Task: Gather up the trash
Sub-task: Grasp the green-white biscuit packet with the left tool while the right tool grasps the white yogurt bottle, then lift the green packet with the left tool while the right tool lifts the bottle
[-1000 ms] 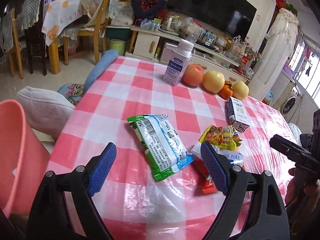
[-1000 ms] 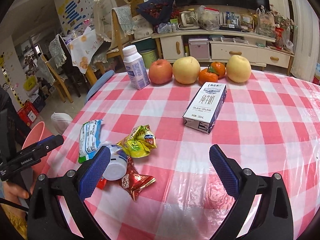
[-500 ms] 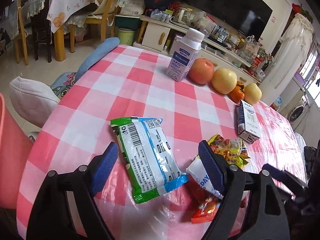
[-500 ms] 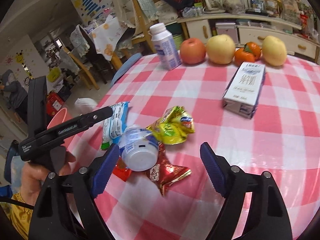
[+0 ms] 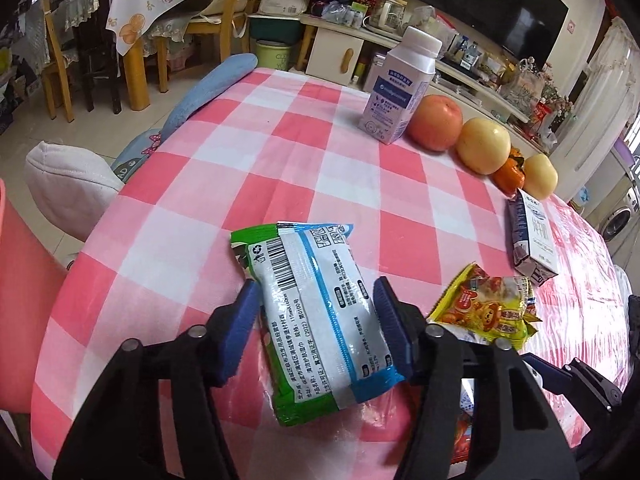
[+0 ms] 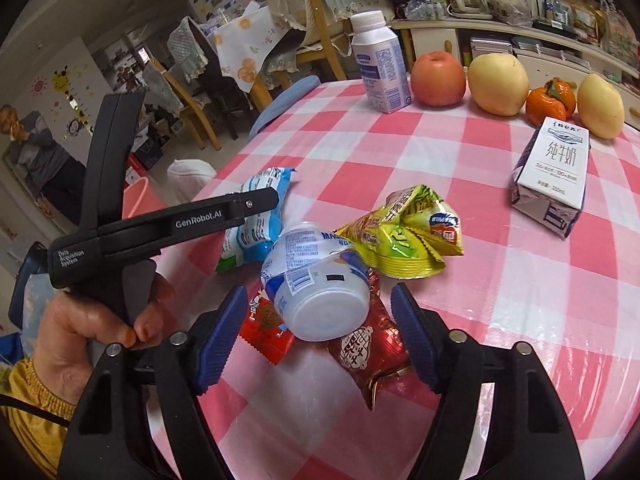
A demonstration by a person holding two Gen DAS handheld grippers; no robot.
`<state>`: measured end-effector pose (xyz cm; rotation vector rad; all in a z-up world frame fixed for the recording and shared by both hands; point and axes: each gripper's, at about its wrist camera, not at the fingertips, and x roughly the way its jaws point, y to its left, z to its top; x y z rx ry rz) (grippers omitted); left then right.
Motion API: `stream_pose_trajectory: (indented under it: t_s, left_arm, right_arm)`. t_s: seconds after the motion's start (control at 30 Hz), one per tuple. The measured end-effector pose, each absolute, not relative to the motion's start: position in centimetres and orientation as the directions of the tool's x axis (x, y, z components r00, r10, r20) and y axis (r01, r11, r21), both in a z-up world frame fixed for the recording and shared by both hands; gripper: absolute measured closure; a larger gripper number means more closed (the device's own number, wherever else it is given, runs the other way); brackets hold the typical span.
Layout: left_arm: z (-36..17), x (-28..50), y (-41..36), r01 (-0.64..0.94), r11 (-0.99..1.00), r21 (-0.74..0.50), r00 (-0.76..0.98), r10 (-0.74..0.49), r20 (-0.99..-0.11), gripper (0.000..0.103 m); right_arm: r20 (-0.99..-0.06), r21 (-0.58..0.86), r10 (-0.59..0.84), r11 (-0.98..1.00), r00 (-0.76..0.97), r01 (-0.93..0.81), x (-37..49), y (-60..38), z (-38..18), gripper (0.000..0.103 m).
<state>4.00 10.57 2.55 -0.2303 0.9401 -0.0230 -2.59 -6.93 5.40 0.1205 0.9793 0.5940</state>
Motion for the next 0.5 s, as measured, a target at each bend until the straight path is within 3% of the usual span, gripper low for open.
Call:
stream_pose_trajectory:
  t_s: [0.27,0.5]
  left_arm:
    - [2.5,3.9,11.0,-0.085,0.971,-0.223,0.593,-0.131,-0.794,0.057]
    - [2.5,3.6,11.3,-0.064,0.97,-0.236,0.596,-0.153,-0.788,0.061]
  right_arm:
    - [-0.758,0.309,0.496,0.845,0.424,-0.437,-2.5,-5.9,4.5,0.044]
    - [-0.764,0.275,0.479,0.848,0.433,-0.452,-2.5,-5.4,4.3,0.047]
